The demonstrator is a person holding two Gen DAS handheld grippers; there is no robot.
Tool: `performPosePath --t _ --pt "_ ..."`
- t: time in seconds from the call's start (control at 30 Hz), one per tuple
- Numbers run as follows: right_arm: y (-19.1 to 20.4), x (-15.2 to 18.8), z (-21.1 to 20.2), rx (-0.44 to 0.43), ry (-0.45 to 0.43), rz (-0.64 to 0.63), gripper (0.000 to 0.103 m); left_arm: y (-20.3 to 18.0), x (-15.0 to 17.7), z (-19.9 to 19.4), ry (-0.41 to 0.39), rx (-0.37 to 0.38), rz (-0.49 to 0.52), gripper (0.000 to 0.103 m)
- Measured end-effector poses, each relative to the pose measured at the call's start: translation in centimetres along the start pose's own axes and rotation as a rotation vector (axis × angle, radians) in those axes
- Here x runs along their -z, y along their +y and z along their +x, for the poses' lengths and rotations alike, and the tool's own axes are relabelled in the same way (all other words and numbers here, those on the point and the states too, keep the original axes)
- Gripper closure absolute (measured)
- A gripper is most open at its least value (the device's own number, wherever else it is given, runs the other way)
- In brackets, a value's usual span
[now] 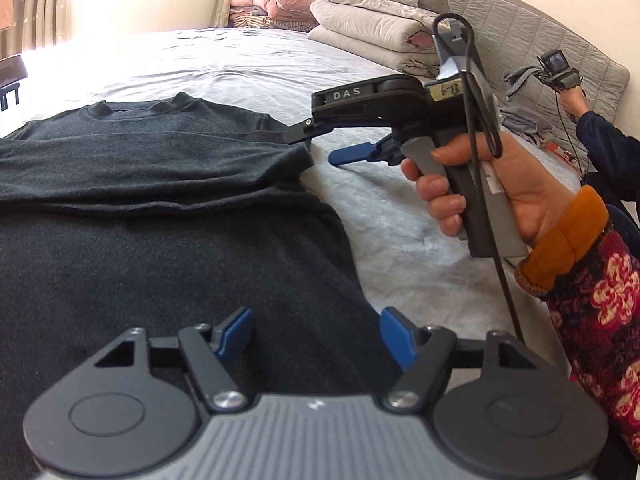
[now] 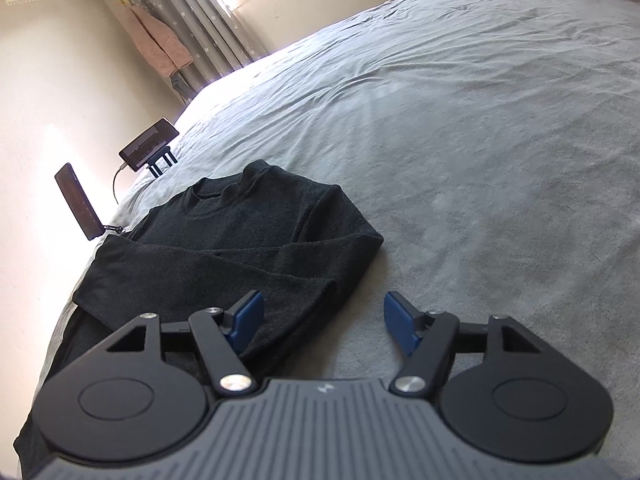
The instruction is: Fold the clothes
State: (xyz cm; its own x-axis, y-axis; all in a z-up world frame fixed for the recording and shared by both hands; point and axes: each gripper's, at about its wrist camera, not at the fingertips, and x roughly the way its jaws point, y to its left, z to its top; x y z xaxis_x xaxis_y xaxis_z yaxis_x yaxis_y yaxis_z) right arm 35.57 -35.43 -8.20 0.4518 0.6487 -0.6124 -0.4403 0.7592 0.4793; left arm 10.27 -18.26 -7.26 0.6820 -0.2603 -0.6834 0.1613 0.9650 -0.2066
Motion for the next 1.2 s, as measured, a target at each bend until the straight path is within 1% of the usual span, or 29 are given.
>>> performPosePath --t 0.07,0.17,0.23,0.27,0.3,0.33,0.37,0.4,0.5,0.57,0.7,0.9,1.1,1.2 --pt "-0.1 0.0 0.1 -0.005 0.003 0.009 0.041 -0.7 0.1 -0.1 0.009 0.017 -0.003 0.051" --pt "-0.3 0.0 0.4 -0.015 0.002 0.021 0.043 -1.9 0.3 0.1 0.024 0.049 0.008 0.052" --pt "-0.3 0.1 0.8 -0.023 -0.001 0.029 0.045 -2.5 0.7 0.5 0.034 0.037 0.025 0.052" --pt "-0.2 0.2 1.1 -0.021 -0.006 0.026 0.051 -2.7 0.9 0.7 0.037 0.023 0.036 0.053" --pt "-0.1 0.3 1.3 -0.014 -0.009 0.02 0.057 -2.9 1.0 0.8 0.034 0.004 0.046 0.06" --pt "0.0 0.3 1.4 -0.011 -0.008 0.02 0.074 -3.1 1.1 0.9 0.03 -0.016 0.056 0.065" --pt "0.0 0.3 1.5 -0.009 -0.007 0.02 0.09 -3.2 1.2 0.9 0.025 -0.041 0.064 0.08" --pt "0.0 0.2 1.5 -0.012 -0.007 0.028 0.089 -2.9 1.2 0.8 0.022 -0.06 0.06 0.093" --pt "0.1 0.0 1.0 -0.018 -0.02 0.042 0.09 -1.3 1.0 0.5 0.015 -0.021 -0.025 0.096" --pt "0.7 -0.4 0.5 -0.011 -0.034 0.029 0.091 -0.5 0.9 -0.1 -0.008 0.012 -0.067 0.096" --pt "3.0 -1.2 -0.1 0.004 -0.053 -0.044 0.091 0.9 0.7 -1.7 -0.065 0.088 -0.158 0.096" --pt "6.8 -2.5 1.0 0.01 -0.035 -0.152 0.091 3.9 0.5 -3.3 -0.127 0.195 -0.309 0.096" --pt "10.1 -3.5 3.5 0.015 0.0 -0.231 0.091 7.7 1.4 -4.4 -0.184 0.264 -0.464 0.096" --pt "11.4 -3.7 5.5 0.023 0.023 -0.26 0.091 10.2 2.4 -4.5 -0.198 0.268 -0.55 0.096"
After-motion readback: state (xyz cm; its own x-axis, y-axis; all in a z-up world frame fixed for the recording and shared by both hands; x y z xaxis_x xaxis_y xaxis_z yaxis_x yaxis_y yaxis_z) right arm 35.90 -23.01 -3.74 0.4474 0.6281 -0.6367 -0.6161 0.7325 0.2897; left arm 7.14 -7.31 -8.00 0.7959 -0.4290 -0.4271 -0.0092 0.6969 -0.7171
